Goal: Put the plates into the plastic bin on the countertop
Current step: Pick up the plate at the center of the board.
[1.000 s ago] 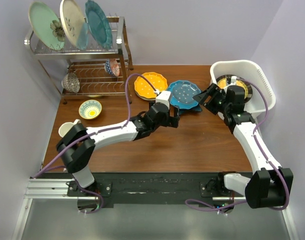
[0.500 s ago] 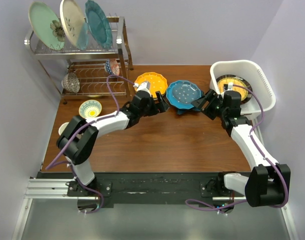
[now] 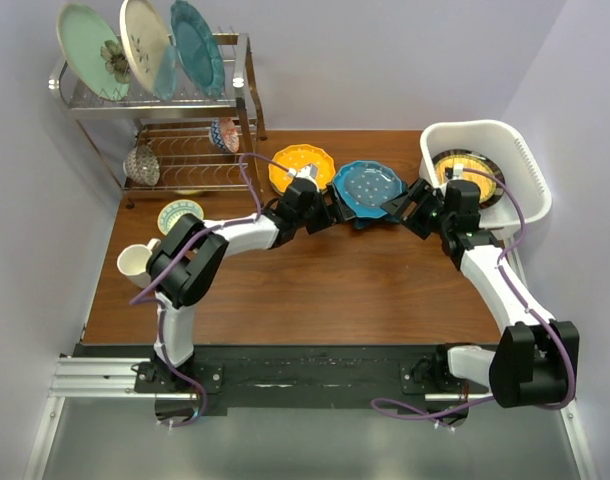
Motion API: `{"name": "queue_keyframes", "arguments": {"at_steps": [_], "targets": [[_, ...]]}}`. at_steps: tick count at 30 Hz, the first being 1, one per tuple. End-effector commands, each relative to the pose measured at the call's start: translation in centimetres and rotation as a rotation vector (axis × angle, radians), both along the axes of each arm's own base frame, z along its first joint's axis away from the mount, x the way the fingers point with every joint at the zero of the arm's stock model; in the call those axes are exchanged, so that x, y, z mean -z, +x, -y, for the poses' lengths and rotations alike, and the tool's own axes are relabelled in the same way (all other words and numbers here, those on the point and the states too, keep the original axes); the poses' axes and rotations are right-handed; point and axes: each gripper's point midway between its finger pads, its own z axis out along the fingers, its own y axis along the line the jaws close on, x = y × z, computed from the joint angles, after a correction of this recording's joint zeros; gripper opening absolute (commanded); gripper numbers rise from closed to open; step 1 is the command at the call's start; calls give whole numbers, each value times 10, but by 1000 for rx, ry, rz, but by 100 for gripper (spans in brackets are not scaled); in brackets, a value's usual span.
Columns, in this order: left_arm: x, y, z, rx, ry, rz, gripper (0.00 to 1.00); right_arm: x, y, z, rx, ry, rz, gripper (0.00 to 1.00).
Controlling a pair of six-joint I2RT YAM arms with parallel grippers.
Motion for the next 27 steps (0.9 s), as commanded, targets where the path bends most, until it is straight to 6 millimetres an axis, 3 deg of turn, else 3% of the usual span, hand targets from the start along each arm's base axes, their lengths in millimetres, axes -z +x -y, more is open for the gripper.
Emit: {"name": "queue_keyframes", "arguments": {"at_steps": [1, 14, 27], "targets": [[-26, 19, 10, -8, -60, 50, 84, -15, 7, -6, -40, 5, 55, 74], [-1, 45, 10, -41, -18, 5, 69, -5, 11, -7, -62, -14, 23, 74], [19, 46, 11, -27, -17, -26, 35, 2, 15, -6, -65, -28, 4, 74]]}}
